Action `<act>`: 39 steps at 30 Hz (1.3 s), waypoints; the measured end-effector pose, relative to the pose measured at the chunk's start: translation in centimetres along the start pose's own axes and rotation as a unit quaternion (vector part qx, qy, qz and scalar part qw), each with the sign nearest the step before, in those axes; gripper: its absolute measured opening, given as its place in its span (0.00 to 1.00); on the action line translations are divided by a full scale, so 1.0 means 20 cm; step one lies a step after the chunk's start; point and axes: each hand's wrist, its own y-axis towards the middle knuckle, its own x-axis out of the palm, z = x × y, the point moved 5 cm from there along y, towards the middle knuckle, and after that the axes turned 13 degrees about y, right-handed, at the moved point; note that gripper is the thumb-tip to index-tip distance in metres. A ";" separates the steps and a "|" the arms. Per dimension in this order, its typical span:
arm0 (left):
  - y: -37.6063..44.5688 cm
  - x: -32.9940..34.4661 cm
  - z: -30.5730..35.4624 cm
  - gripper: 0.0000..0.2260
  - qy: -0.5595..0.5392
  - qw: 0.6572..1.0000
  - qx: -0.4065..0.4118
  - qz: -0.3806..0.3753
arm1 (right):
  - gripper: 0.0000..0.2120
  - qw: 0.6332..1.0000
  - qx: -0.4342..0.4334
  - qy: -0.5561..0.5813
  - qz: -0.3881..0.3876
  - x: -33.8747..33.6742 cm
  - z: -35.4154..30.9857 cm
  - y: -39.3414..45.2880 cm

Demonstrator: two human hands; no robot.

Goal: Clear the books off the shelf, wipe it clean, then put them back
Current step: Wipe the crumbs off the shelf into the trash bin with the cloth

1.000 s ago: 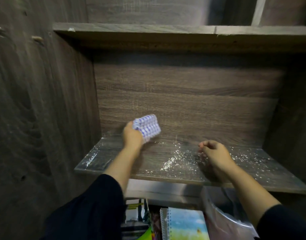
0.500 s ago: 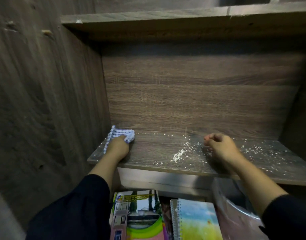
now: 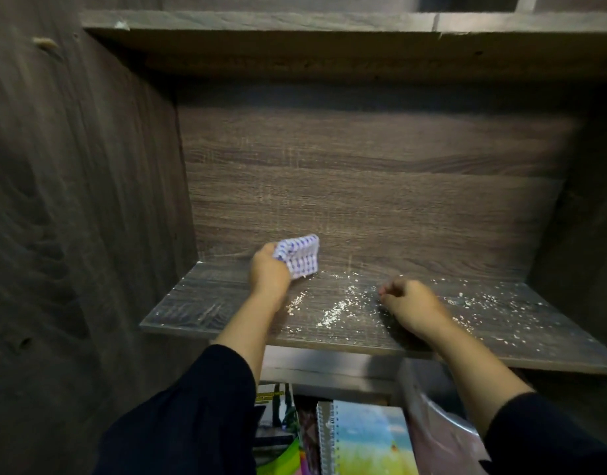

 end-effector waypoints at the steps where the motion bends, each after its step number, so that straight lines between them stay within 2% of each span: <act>1: 0.00 -0.08 0.05 0.18 0.031 0.999 0.024 0.035 | 0.05 1.000 0.002 -0.017 0.002 0.00 0.00 0.00; 3: -0.05 -0.25 0.16 0.18 0.141 0.978 0.090 0.121 | 0.05 0.999 0.001 -0.046 0.006 0.01 0.00 0.01; 4: -0.06 -0.32 0.18 0.17 0.208 0.961 0.119 0.139 | 0.05 0.998 -0.001 -0.059 0.004 0.02 -0.01 0.01; 5: -0.06 -0.37 0.18 0.16 0.288 0.942 0.128 0.118 | 0.05 0.997 -0.002 -0.072 0.002 0.02 -0.02 0.00; 6: -0.03 -0.39 0.14 0.16 0.375 0.919 0.108 0.055 | 0.05 0.997 -0.002 -0.081 0.001 0.03 -0.02 -0.01; 7: -0.03 -0.39 0.09 0.14 0.438 0.895 0.073 -0.039 | 0.06 0.996 -0.003 -0.088 -0.001 0.04 -0.03 -0.01; 8: -0.01 -0.37 0.01 0.10 0.458 0.879 0.030 -0.129 | 0.07 0.995 -0.004 -0.095 -0.002 0.04 -0.04 -0.02; 9: -0.02 -0.37 -0.04 0.05 0.448 0.875 0.004 -0.182 | 0.07 0.995 -0.007 -0.101 -0.003 0.04 -0.04 -0.02; 10: 0.00 -0.38 -0.08 0.11 0.429 0.885 -0.010 -0.180 | 0.08 0.994 -0.007 -0.105 -0.004 0.04 -0.05 -0.02; 11: 0.04 -0.40 -0.11 0.18 0.408 0.900 -0.022 -0.152 | 0.08 0.994 -0.007 -0.107 -0.004 0.04 -0.05 -0.03; 12: 0.06 -0.42 -0.13 0.21 0.417 0.901 -0.032 -0.117 | 0.08 0.994 -0.006 -0.108 -0.005 0.05 -0.05 -0.03; 13: 0.08 -0.44 -0.16 0.24 0.442 0.892 -0.039 -0.082 | 0.09 0.994 -0.007 -0.107 -0.005 0.05 -0.05 -0.03; 15: 0.04 -0.43 -0.18 0.26 0.540 0.839 -0.049 -0.040 | 0.08 0.995 -0.006 -0.100 -0.006 0.04 -0.04 -0.02; 16: 0.01 -0.40 -0.17 0.24 0.570 0.819 -0.053 -0.027 | 0.08 0.995 -0.005 -0.098 -0.007 0.05 -0.03 -0.02; 17: -0.03 -0.36 -0.15 0.21 0.570 0.820 -0.052 -0.021 | 0.08 0.995 -0.005 -0.096 -0.007 0.05 -0.03 -0.02; 19: -0.07 -0.24 -0.10 0.15 0.514 0.857 -0.026 -0.035 | 0.07 0.996 -0.003 -0.094 -0.005 0.05 -0.02 -0.02; 21: -0.10 -0.12 -0.06 0.16 0.451 0.890 0.012 -0.072 | 0.08 0.995 -0.001 -0.097 -0.003 0.05 -0.03 -0.02; 23: -0.09 -0.11 -0.02 0.18 0.434 0.897 0.049 -0.070 | 0.07 0.995 -0.001 -0.098 -0.003 0.05 -0.02 -0.02; 25: -0.09 -0.17 0.03 0.15 0.489 0.867 0.094 -0.031 | 0.06 0.995 -0.001 -0.095 -0.004 0.05 -0.02 -0.01; 27: -0.07 -0.25 0.06 0.12 0.594 0.793 0.133 0.025 | 0.06 0.996 0.000 -0.087 -0.004 0.05 -0.01 0.00; 28: -0.06 -0.31 0.06 0.11 0.654 0.746 0.117 0.038 | 0.06 0.997 0.001 -0.082 -0.004 0.05 -0.01 0.01; 29: -0.05 -0.37 0.04 0.11 0.698 0.712 0.068 0.032 | 0.06 0.997 0.000 -0.080 -0.006 0.05 -0.01 0.01; 31: -0.03 -0.48 -0.04 0.16 0.735 0.676 -0.055 -0.015 | 0.06 0.997 -0.001 -0.081 -0.008 0.05 -0.01 0.01; 32: -0.02 -0.52 -0.07 0.20 0.742 0.665 -0.083 -0.039 | 0.06 0.997 -0.001 -0.080 -0.007 0.05 -0.01 0.02; 34: 0.02 -0.54 -0.10 0.27 0.742 0.657 -0.105 -0.084 | 0.06 0.997 -0.001 -0.075 0.001 0.05 0.00 0.02; 36: 0.04 -0.54 -0.12 0.30 0.727 0.667 -0.128 -0.104 | 0.06 0.997 0.000 -0.072 0.005 0.05 0.00 0.02; 39: 0.06 -0.56 -0.19 0.30 0.686 0.707 -0.156 -0.070 | 0.07 0.997 0.003 -0.076 0.007 0.06 0.00 0.01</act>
